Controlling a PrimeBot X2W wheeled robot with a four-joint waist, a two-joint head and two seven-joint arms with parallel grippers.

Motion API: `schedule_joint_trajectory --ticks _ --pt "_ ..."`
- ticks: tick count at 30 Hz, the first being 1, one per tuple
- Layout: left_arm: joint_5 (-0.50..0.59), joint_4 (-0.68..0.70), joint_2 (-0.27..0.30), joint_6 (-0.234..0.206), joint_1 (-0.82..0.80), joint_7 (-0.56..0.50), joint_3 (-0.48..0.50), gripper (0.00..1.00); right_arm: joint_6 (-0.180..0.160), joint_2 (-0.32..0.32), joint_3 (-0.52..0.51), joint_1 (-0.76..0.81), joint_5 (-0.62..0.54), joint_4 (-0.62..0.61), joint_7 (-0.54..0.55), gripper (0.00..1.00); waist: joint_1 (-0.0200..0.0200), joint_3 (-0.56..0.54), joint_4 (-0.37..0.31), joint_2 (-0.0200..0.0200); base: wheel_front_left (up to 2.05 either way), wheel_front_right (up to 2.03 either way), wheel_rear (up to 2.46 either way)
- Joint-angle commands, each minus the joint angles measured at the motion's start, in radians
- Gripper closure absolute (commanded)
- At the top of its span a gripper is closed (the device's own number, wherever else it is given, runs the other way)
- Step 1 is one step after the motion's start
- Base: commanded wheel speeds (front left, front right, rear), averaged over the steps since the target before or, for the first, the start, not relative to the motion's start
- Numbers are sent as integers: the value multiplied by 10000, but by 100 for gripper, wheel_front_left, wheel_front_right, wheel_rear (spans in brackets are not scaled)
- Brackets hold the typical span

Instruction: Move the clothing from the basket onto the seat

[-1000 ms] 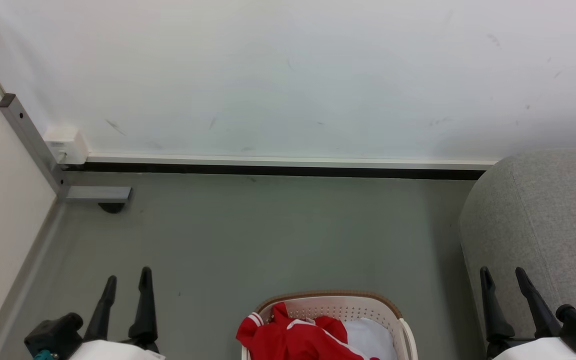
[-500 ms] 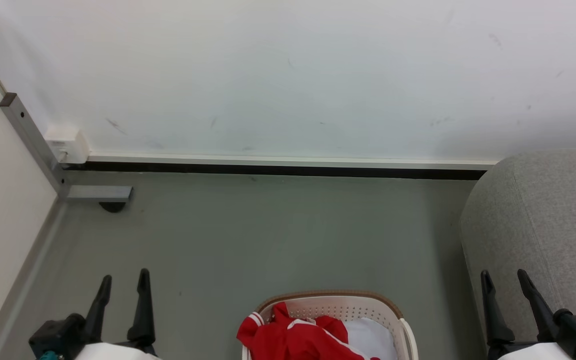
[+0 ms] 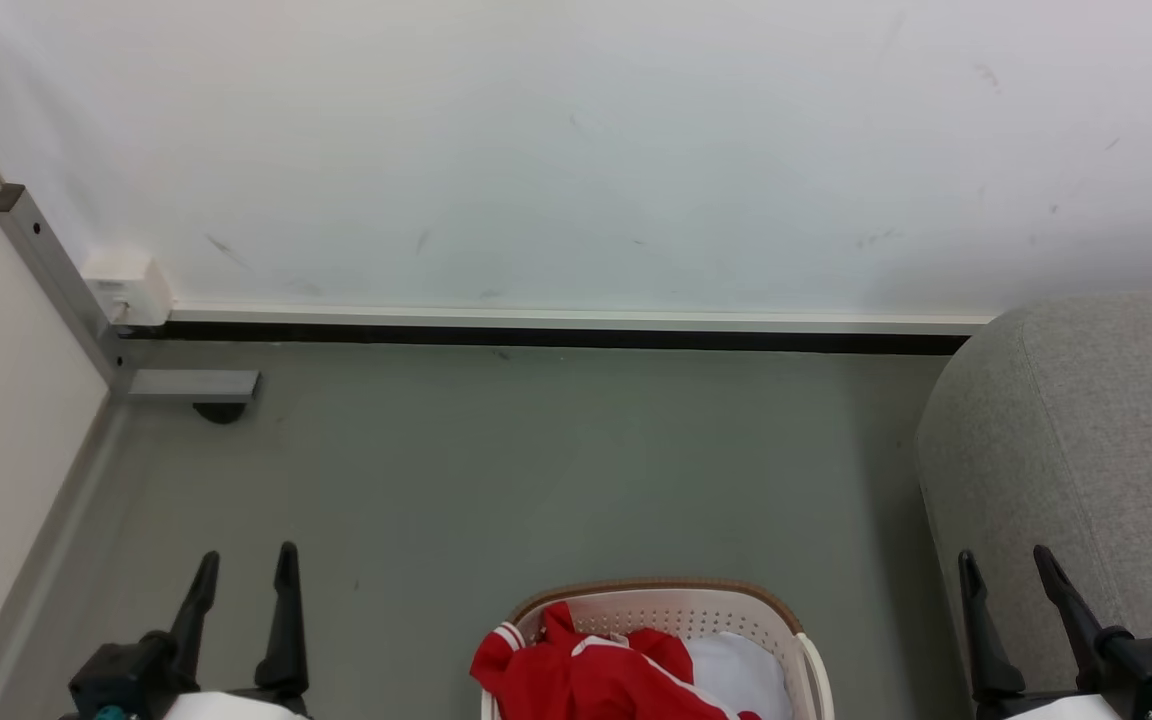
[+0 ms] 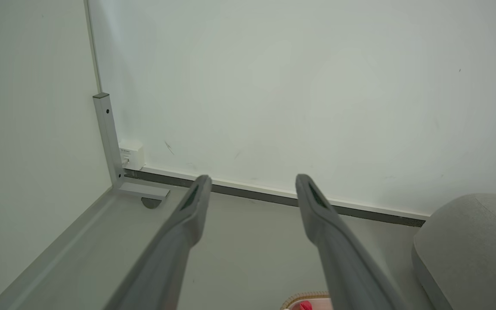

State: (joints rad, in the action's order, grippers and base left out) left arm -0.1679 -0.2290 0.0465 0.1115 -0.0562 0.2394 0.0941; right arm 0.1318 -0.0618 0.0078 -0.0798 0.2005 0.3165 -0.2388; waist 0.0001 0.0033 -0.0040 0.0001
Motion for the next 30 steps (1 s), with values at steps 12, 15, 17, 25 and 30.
schedule_joint_trajectory --ticks 12,15,17,25,30 --pt "1036 -58 72 54 -42 279 136 0 -21 59 17 152 -755 190 -289 0 -1 -1 -55 -1 0 0 0" --pt "954 -63 71 65 -1 254 123 0 -21 72 24 156 -671 204 -271 0 -1 2 -65 -1 0 0 0" --pt "838 -129 71 79 -7 254 151 0 -21 79 34 143 -615 212 -271 0 -1 13 -77 -1 0 0 0" --pt "588 -286 68 97 -88 254 139 0 -21 96 10 121 -478 242 -258 0 -1 29 -98 -1 0 0 0" --pt "581 -301 68 104 -95 254 146 0 -21 102 45 60 -436 266 -258 0 -1 46 -127 -1 0 0 0"
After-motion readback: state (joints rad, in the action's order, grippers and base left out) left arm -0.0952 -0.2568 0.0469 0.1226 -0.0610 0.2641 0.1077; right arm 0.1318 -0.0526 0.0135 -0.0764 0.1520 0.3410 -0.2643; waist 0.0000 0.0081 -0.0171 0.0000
